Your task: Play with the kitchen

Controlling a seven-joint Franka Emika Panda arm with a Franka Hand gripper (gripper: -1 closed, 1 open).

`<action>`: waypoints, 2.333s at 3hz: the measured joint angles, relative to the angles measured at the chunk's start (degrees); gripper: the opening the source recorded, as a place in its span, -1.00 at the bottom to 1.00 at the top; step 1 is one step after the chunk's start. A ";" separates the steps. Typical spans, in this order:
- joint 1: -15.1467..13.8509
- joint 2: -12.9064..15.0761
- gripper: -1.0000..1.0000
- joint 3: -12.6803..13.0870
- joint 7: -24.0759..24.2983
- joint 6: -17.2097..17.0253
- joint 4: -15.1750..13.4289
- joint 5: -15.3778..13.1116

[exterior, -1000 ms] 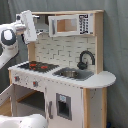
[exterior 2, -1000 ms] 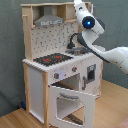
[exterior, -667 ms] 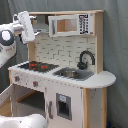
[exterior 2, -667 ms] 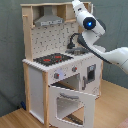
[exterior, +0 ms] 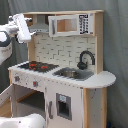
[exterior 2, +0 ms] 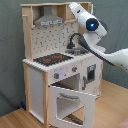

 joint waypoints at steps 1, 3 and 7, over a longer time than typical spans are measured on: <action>2.73 -1.17 1.00 1.69 -4.70 1.78 -0.23 -0.04; 11.62 -2.24 1.00 6.44 -8.17 6.77 -0.95 -1.84; 20.02 -2.26 1.00 13.38 -10.17 24.05 -16.11 -5.96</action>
